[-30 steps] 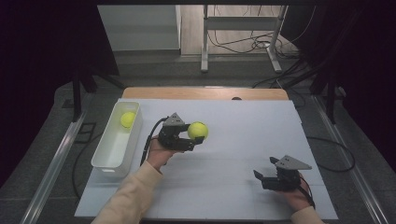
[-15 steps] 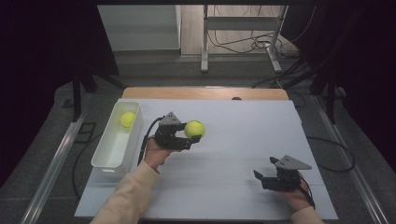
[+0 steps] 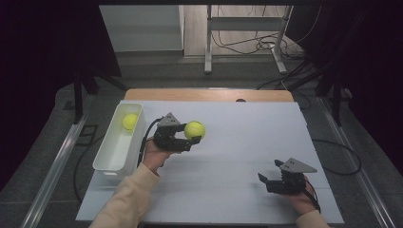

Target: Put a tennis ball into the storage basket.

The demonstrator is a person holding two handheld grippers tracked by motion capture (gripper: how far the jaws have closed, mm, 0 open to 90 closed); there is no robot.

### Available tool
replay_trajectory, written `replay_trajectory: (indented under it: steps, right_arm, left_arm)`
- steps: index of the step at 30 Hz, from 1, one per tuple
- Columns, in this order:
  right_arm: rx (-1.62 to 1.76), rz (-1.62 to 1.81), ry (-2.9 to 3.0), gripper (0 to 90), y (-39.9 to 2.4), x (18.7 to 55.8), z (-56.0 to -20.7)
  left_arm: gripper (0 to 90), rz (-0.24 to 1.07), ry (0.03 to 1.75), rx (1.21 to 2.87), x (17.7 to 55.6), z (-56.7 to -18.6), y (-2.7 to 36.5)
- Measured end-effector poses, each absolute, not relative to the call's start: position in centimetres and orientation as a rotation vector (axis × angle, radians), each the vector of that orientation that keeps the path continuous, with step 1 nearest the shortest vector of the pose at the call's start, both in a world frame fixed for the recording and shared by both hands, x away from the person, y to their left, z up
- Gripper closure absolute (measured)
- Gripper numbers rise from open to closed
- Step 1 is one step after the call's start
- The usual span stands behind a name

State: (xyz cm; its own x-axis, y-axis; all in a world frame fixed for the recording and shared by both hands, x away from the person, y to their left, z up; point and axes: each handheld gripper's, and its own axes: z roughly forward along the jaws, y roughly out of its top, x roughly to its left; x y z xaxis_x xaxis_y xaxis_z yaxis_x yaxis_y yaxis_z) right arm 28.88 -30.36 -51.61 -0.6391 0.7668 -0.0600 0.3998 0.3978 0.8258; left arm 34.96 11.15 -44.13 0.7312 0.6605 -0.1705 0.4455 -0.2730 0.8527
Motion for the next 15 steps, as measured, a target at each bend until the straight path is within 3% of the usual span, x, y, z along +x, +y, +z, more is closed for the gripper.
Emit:
replay_trajectory:
  steps: [15]
  right_arm:
    - [1.006, 1.138, 2.222, 16.2, -30.4, 28.9, -51.6]
  left_arm:
    - [27.4, 0.282, 0.868, 1.904, 34.7, -43.6, 12.5]
